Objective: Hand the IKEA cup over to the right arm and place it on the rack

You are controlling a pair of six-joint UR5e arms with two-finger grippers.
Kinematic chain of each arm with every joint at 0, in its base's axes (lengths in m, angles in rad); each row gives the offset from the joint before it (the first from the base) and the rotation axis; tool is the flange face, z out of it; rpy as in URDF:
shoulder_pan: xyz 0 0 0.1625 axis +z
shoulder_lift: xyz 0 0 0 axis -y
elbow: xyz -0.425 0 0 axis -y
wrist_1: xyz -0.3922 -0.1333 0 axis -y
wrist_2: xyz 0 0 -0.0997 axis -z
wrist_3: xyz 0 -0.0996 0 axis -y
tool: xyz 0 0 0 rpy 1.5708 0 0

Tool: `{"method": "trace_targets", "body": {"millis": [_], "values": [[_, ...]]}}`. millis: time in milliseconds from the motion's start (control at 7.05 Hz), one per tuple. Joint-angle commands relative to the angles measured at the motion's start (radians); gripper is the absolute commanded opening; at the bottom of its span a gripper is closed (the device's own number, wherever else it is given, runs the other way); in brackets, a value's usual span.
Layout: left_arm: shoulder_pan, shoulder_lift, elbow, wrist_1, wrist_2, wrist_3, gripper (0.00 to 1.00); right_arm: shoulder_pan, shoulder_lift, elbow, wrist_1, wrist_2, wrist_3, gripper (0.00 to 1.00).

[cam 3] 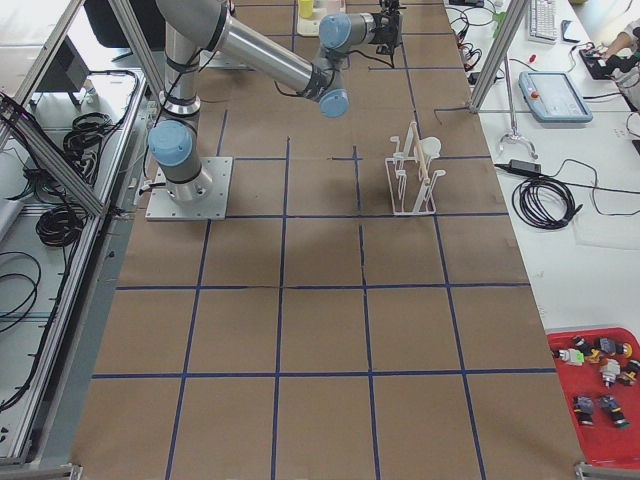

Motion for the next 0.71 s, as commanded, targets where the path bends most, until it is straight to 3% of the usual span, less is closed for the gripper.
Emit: {"method": "trace_targets", "body": {"millis": [0, 284, 567], "values": [[-0.033, -0.067, 0.219, -0.131, -0.015, -0.001, 0.00, 0.004, 0.000, 0.031, -0.001, 0.024, 0.137, 1.00], [-0.072, -0.139, 0.304, -0.114, -0.019, 0.007, 0.00, 0.004, 0.000, 0.088, -0.015, 0.027, 0.207, 1.00], [-0.082, -0.187, 0.286, 0.083, -0.171, 0.045, 0.00, 0.004, 0.000, 0.114, -0.061, 0.020, 0.286, 1.00]]}}
